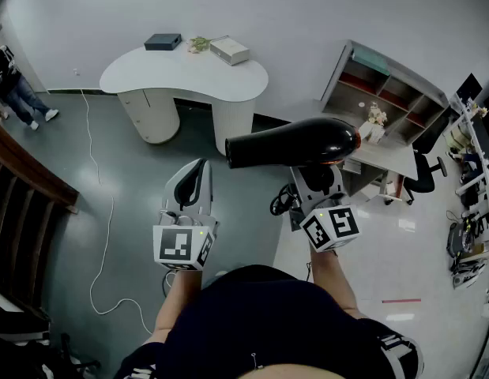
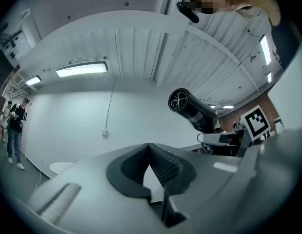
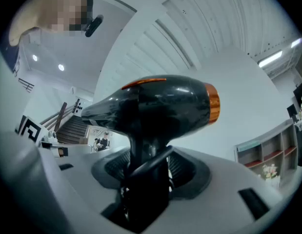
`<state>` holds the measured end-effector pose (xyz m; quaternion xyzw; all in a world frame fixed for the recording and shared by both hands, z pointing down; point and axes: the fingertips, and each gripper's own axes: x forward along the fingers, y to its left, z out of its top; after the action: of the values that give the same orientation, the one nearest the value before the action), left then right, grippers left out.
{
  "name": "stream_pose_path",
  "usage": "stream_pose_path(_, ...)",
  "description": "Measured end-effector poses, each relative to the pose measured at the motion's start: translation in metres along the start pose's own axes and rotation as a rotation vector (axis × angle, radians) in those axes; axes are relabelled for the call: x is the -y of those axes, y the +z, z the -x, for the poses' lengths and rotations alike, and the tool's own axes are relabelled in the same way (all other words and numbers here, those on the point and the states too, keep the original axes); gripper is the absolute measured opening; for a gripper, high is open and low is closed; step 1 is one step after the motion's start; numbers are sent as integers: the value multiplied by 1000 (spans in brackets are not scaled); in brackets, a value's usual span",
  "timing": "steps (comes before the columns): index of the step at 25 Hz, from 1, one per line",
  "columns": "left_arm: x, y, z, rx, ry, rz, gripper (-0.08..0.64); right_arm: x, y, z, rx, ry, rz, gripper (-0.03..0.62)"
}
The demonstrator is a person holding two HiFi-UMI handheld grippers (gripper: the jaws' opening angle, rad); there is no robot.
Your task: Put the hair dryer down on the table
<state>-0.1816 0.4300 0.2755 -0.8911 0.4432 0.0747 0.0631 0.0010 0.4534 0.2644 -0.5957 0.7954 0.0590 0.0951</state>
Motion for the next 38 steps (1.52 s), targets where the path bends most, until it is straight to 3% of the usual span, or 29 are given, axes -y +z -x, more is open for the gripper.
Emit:
stream_pose_path(10,13,-12,-29,3,22,-18,11,34,-19,-11,2,13,-51,229)
stream_pose_path(17,-9,-36,-63,-25,37,-7,12,54,-45,-49,-29,10,-53,229)
stream_pose_path(26,-87,-60,-165,-1,28,-23,11,91,-73,-166,-34,-3,-12,229)
stream_pose_path(38,-192,-87,-322,18,-64,-33,12,142,-114,-326,-41,-73,-5,229)
